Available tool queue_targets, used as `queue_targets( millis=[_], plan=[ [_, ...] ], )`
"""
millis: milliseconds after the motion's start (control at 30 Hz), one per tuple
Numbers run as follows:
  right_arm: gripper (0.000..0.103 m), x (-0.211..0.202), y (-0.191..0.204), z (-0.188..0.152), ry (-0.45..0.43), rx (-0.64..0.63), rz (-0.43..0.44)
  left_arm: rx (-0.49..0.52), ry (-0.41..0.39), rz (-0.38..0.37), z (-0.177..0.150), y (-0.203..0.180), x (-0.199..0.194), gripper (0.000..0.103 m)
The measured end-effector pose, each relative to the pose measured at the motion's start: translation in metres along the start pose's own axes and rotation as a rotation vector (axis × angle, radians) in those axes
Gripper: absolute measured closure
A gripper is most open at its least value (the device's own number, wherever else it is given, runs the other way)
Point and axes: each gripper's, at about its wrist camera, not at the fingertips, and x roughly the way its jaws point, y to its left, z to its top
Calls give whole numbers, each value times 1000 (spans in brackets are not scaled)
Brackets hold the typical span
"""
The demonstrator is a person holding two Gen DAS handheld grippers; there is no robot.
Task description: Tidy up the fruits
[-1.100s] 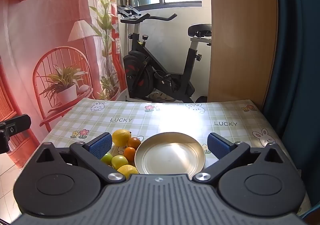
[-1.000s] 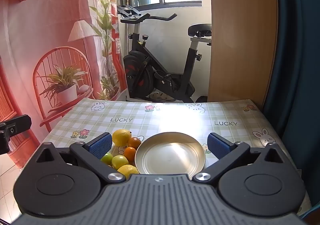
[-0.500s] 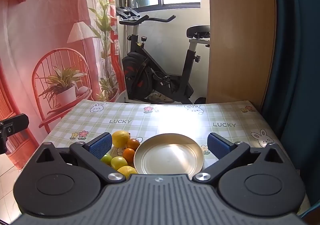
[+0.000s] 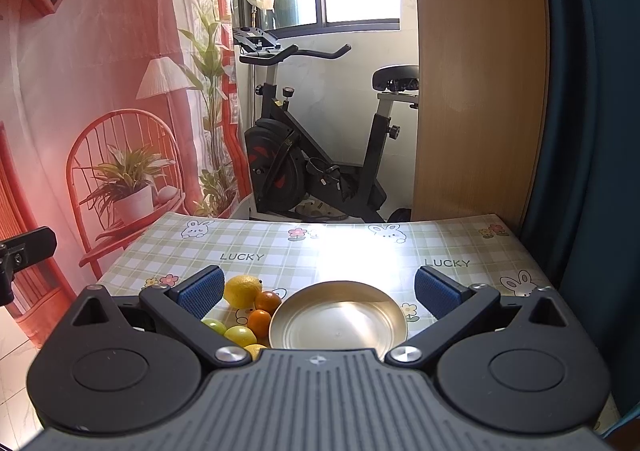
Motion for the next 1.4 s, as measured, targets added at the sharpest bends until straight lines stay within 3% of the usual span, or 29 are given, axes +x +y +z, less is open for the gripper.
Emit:
queue_targets(
  millis=[1400],
  plan=[
    [0, -6, 2, 1, -14, -1, -5, -7, -3, -8, 4, 6, 0, 0]
  ],
)
